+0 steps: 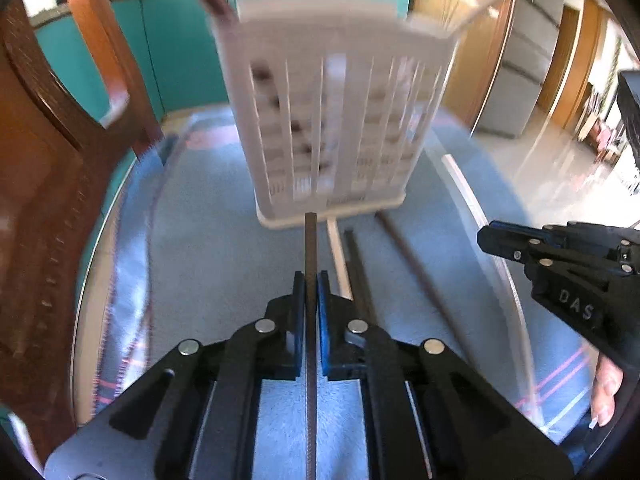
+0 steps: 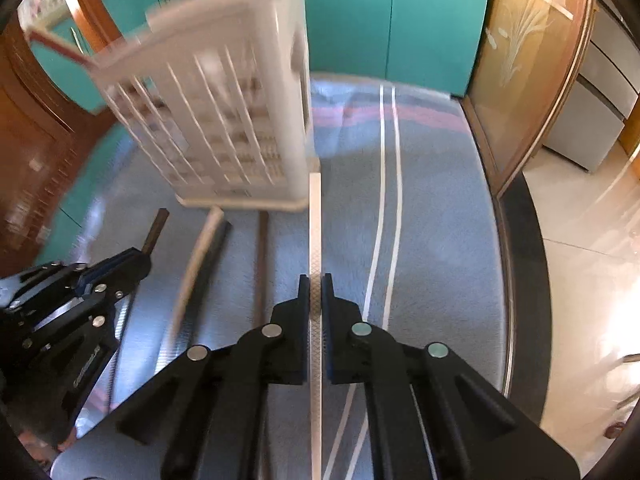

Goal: Organize utensils
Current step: 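Lift both chopsticks over the white basket and open both tools to drop them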

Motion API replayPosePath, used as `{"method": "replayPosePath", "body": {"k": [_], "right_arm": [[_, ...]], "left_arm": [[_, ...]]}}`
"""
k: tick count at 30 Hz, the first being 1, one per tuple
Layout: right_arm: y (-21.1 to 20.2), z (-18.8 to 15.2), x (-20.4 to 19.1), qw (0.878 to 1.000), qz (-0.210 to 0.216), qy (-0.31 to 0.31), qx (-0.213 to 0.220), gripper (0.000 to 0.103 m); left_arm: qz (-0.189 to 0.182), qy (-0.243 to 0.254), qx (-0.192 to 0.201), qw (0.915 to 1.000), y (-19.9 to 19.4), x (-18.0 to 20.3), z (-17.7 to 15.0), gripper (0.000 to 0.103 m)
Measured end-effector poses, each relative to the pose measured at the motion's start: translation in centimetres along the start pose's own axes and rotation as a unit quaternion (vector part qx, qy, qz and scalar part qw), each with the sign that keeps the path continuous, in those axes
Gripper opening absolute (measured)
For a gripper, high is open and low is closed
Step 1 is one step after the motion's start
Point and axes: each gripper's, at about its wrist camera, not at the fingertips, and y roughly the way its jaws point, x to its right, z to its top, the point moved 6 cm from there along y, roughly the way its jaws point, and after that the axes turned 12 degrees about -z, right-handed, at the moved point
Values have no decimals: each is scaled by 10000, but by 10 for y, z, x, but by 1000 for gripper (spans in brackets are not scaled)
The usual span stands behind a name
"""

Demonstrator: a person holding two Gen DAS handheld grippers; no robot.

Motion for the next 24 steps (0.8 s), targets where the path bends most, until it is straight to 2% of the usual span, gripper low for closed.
{"method": "replayPosePath", "body": {"k": [5, 8, 11, 15, 16, 18, 20, 22, 24], "right_arm": [[-73, 15, 16, 9956, 545, 270, 710, 6], [-118, 25, 25, 9892, 779, 420, 1166, 6], [-160, 39, 28, 9803, 1009, 539, 1612, 6], [-207, 70, 25, 9663, 1128, 608, 2234, 6], [-214, 77, 28, 9636, 1148, 658, 2323, 6], [-230, 96, 31, 9539, 1180, 844, 2629, 6], [-236, 115, 36, 9427, 1016, 1076, 2990, 6], [-231, 126, 40, 9392, 771, 1232, 3110, 6], [-217, 134, 36, 9398, 708, 1260, 3097, 6]], "left_arm": [[-222, 100, 828, 9963, -71, 13, 25, 7], [-363, 195, 1400, 9893, -119, 23, 47, 7], [-472, 321, 1986, 9784, -163, 34, 75, 7], [-507, 327, 2749, 9596, -210, 37, 114, 7], [-514, 251, 3033, 9512, -223, 34, 127, 7], [-498, 111, 3378, 9398, -234, 27, 141, 7], [-362, 1, 3562, 9337, -231, 17, 151, 7], [-275, -175, 3530, 9351, -219, 8, 156, 7], [-393, -360, 3405, 9387, -202, -3, 166, 7]]}}
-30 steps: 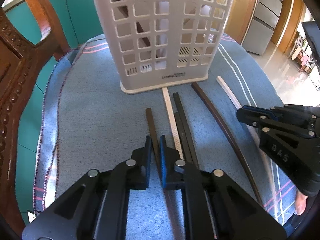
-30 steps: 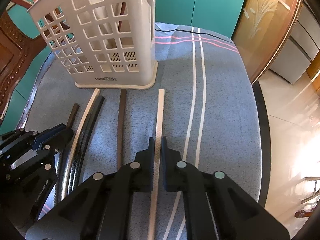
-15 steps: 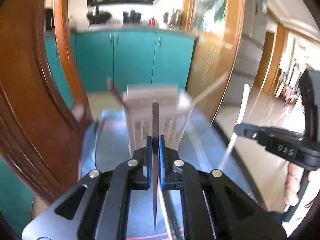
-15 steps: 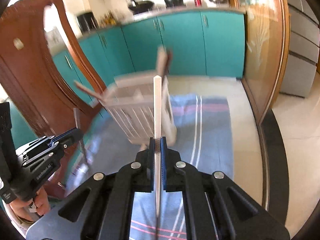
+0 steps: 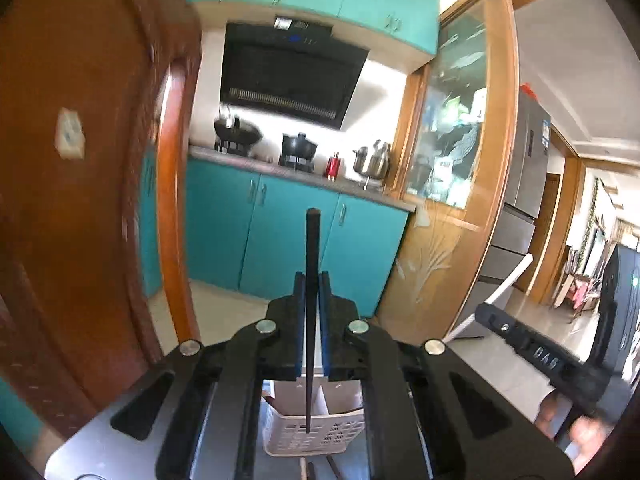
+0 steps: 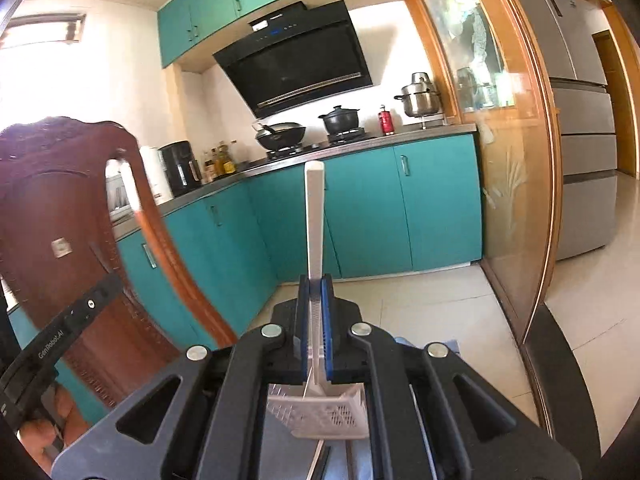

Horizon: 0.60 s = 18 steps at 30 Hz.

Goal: Organize utensils
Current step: 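Lift both chopsticks over the white basket and open both tools to drop them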

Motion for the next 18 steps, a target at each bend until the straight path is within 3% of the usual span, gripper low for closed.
{"method": "replayPosePath", "body": {"k": [4, 10, 12, 18], "right_arm": [[30, -16, -7, 9994, -225, -166, -195, 6], [67, -44, -13, 9973, -378, -417, -476, 6], [77, -49, -16, 9967, -391, -467, -541, 6], [97, -61, -24, 9949, -475, -697, -559, 6]], "left_arm": [[-37, -225, -30, 9997, 20, -12, 0, 7], [-22, -346, 458, 9983, 8, -22, 11, 7], [150, -219, 533, 9982, 12, -24, 8, 7], [663, 306, 80, 9973, 53, -22, -22, 7]]}}
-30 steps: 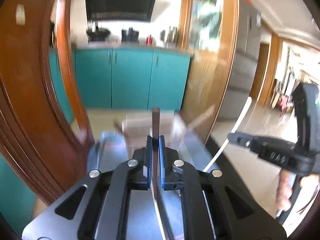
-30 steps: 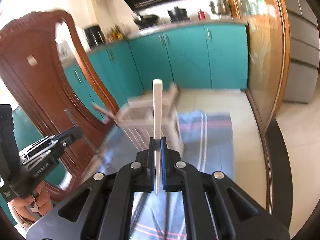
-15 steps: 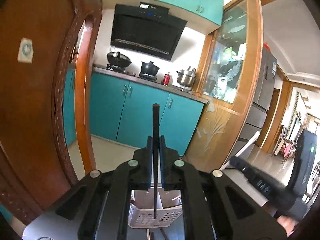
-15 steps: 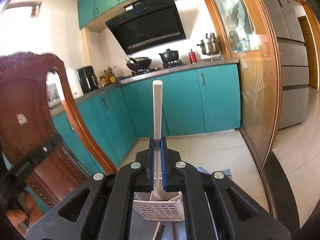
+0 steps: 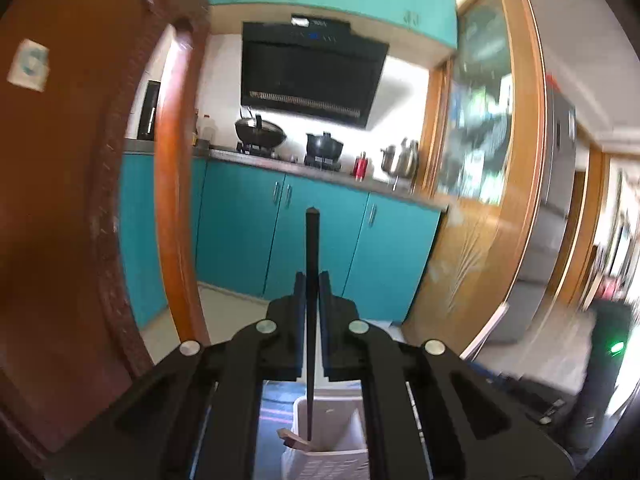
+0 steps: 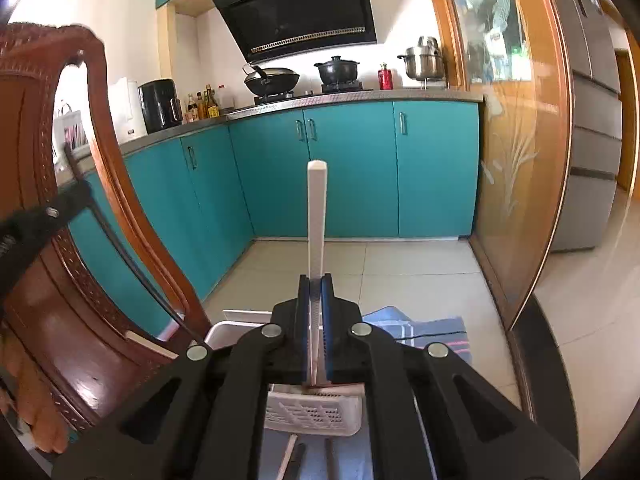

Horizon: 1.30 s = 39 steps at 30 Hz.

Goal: Organize utensils
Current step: 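Lift both chopsticks over the white basket and open both tools to drop them, then bring both open tools back down to the remaining chopsticks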

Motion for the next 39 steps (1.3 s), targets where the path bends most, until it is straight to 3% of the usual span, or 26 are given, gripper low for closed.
{"method": "replayPosePath", "body": {"k": [4, 9, 13, 16, 19, 22, 27, 29, 30, 33, 35, 37, 39], "right_arm": [[3, -6, -6, 9992, -175, -333, 117, 6], [-2, -7, -2, 9996, -61, -266, 98, 7], [-18, -1, 10, 9998, 5, -70, 202, 19], [-39, 1, 18, 9994, 172, 39, 294, 20], [-68, 6, 25, 9983, 229, 85, 533, 25], [-100, 6, 28, 9973, 315, -19, 659, 27], [-103, -22, 15, 9963, 646, -565, -79, 27], [-92, -45, 14, 9948, 672, -676, -351, 27], [-83, -60, 15, 9937, 664, -741, -519, 27], [-40, -105, 24, 9896, 558, -717, -1111, 27], [1, -140, 36, 9810, 241, -614, -1825, 27], [30, -162, 42, 9704, -109, -594, -2336, 27], [41, -170, 43, 9664, -194, -589, -2496, 27]], "left_arm": [[24, 79, -279, 9996, 17, 6, -16, 7], [-68, -153, -597, 9981, 26, 3, -31, 7], [-120, -137, -589, 9981, 17, 7, -32, 18], [-122, -52, -507, 9986, 1, 12, -30, 29], [-199, 47, -451, 9988, -20, 20, -26, 31], [-40, 248, -440, 9987, -39, 25, -28, 37], [-24, 773, -791, 9939, -60, 36, -51, 39], [-104, 668, -1027, 9924, -62, 31, -82, 39], [-143, 563, -1118, 9920, -61, 27, -95, 33], [-244, 325, -2044, 9780, -36, 13, -166, 22], [-253, 242, -2861, 9576, -15, 10, -212, 21], [-396, 95, -3382, 9402, -3, 11, -243, 21], [-509, 74, -3646, 9297, 1, 15, -259, 21]]}}
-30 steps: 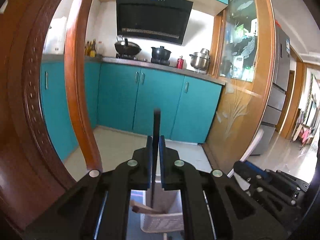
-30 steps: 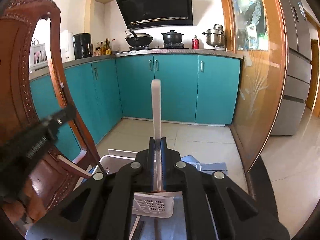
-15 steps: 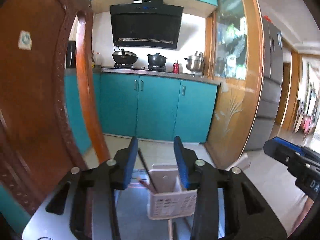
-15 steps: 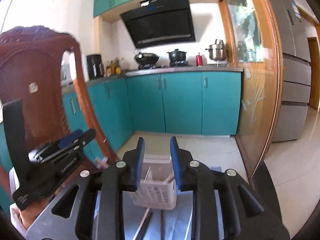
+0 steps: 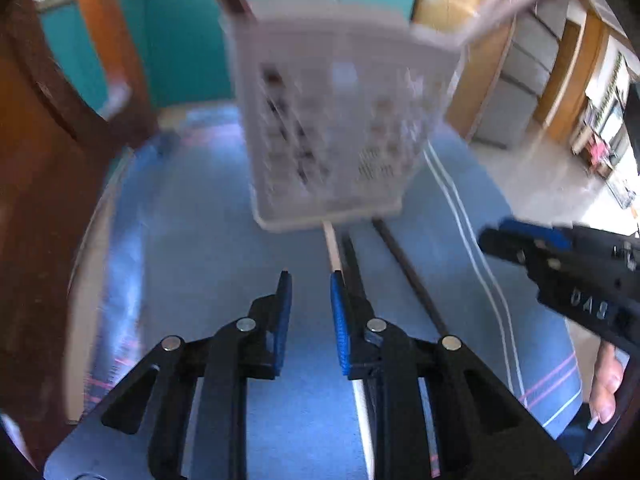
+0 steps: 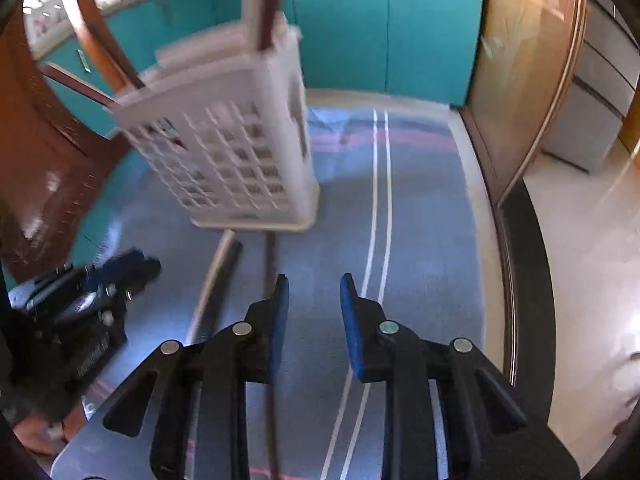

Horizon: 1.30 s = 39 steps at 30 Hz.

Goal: Organize utensils
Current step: 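Bring both open tools back down to the remaining chopsticks, then close the left tool on a light chopstick while the right tool grasps a dark brown one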

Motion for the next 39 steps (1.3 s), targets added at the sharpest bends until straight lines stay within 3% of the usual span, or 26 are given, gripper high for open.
{"method": "replayPosePath", "body": {"k": [5, 9, 12, 15, 21, 31, 36, 38, 39], "right_arm": [[9, -1, -13, 9999, 38, -133, -101, 27], [13, -7, -19, 9995, -18, -268, -153, 27], [15, -10, -20, 9994, -72, -275, -210, 27], [20, -10, -21, 9993, -118, -266, -251, 27], [24, -5, -21, 9991, -162, -246, -310, 28], [35, -15, -40, 9980, -136, -477, -391, 28], [43, -21, -48, 9970, -196, -571, -484, 28], [43, -24, -51, 9972, -168, -535, -502, 23], [42, -23, -51, 9973, -134, -513, -514, 15]], "left_arm": [[-188, -55, -524, 9984, 25, 7, -21, 21], [-229, -15, -505, 9985, 24, 9, -26, 24], [-329, -104, -501, 9981, 23, 7, -28, 20], [-141, -172, -510, 9985, 21, -5, -26, 19], [-136, -288, -498, 9983, 12, -14, -21, 19], [123, 62, -581, 9982, 26, 0, -13, 24], [152, 50, -581, 9982, 24, -2, -12, 15], [172, 45, -582, 9981, 23, -4, -12, 13], [181, 42, -581, 9981, 22, -5, -12, 11]]}}
